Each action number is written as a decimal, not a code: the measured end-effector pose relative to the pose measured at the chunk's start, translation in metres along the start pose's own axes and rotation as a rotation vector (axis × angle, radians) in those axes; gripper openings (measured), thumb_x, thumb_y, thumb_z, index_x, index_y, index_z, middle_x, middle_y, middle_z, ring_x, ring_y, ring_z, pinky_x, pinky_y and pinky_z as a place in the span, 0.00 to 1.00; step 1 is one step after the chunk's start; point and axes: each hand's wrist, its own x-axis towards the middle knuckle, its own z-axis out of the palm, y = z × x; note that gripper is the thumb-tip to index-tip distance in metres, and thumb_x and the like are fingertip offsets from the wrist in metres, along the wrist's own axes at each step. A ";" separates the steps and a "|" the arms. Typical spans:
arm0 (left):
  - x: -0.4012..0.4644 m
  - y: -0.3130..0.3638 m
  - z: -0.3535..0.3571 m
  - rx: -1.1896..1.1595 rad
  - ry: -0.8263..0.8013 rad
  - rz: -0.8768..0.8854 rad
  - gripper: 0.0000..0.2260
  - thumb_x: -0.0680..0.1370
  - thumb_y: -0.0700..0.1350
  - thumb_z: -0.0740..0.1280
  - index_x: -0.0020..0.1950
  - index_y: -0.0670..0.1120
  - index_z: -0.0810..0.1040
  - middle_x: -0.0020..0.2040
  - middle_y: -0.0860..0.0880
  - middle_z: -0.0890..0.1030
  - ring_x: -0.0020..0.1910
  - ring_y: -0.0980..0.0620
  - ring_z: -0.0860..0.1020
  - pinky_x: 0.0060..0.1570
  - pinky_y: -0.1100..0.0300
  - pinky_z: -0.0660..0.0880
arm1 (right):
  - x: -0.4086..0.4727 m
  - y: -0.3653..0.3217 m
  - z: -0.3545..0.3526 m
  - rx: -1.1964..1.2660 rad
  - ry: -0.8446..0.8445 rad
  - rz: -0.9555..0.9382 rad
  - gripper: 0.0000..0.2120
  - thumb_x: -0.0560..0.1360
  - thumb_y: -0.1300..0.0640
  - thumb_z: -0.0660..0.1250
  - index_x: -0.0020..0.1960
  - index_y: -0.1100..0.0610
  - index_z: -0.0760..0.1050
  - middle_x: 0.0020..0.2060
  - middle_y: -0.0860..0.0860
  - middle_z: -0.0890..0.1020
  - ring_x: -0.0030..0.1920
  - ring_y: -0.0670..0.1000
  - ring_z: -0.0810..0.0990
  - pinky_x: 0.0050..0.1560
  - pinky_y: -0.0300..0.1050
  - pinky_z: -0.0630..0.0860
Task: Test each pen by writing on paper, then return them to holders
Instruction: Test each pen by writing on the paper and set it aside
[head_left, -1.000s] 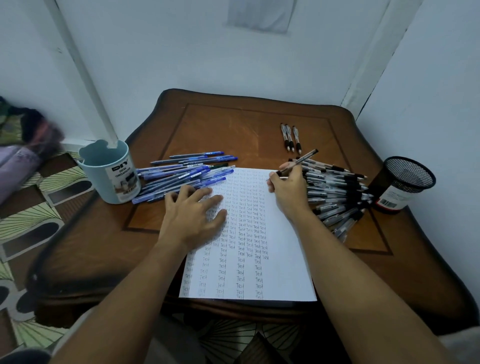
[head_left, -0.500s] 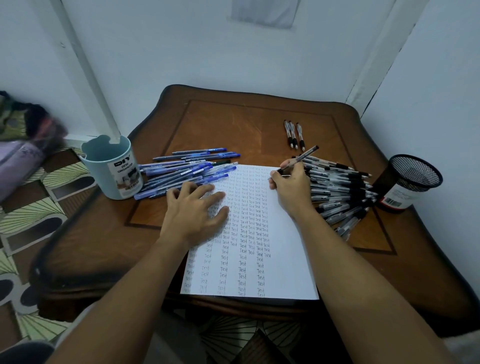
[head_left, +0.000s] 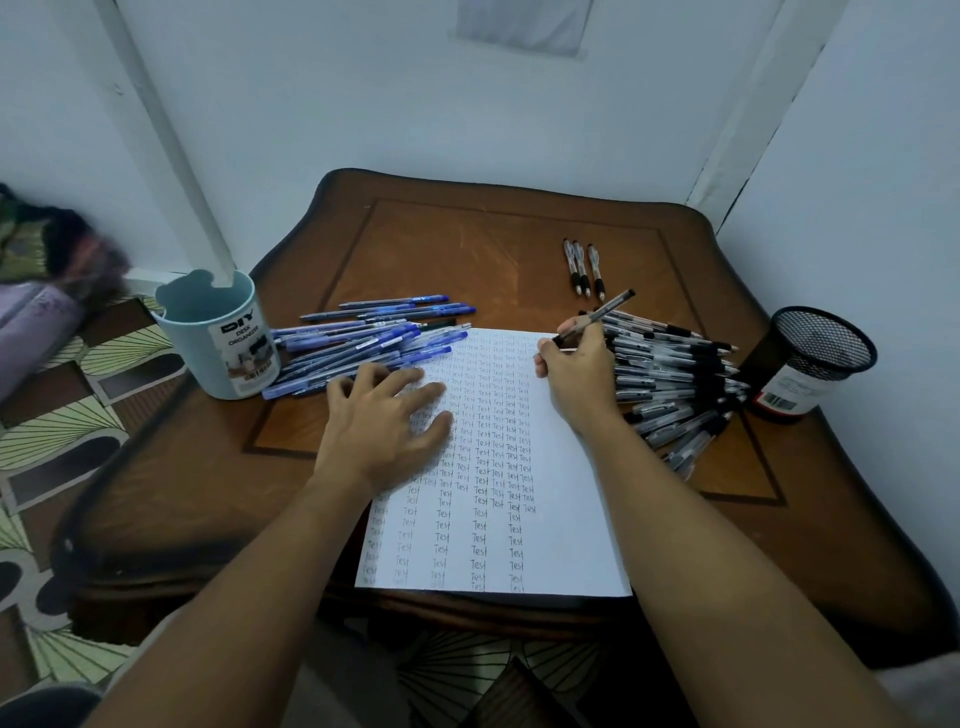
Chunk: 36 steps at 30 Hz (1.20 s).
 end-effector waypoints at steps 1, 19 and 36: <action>0.000 0.000 0.000 -0.001 0.001 -0.001 0.29 0.74 0.69 0.47 0.68 0.62 0.74 0.72 0.59 0.71 0.69 0.53 0.62 0.63 0.47 0.54 | 0.000 0.000 -0.001 0.025 0.009 0.010 0.11 0.78 0.68 0.66 0.49 0.54 0.69 0.41 0.57 0.80 0.35 0.50 0.79 0.38 0.43 0.78; -0.001 0.002 -0.003 -0.013 -0.008 -0.006 0.31 0.73 0.69 0.45 0.68 0.62 0.74 0.72 0.59 0.70 0.70 0.53 0.61 0.64 0.47 0.52 | -0.002 -0.002 -0.002 -0.041 -0.019 -0.035 0.15 0.78 0.68 0.65 0.46 0.49 0.67 0.40 0.53 0.78 0.37 0.51 0.78 0.37 0.43 0.77; 0.000 0.002 -0.003 -0.010 -0.008 -0.004 0.32 0.73 0.70 0.45 0.68 0.62 0.75 0.72 0.59 0.71 0.70 0.53 0.62 0.65 0.45 0.55 | 0.003 0.005 0.000 0.008 0.038 -0.027 0.14 0.78 0.68 0.65 0.46 0.49 0.68 0.41 0.55 0.79 0.36 0.52 0.80 0.39 0.45 0.79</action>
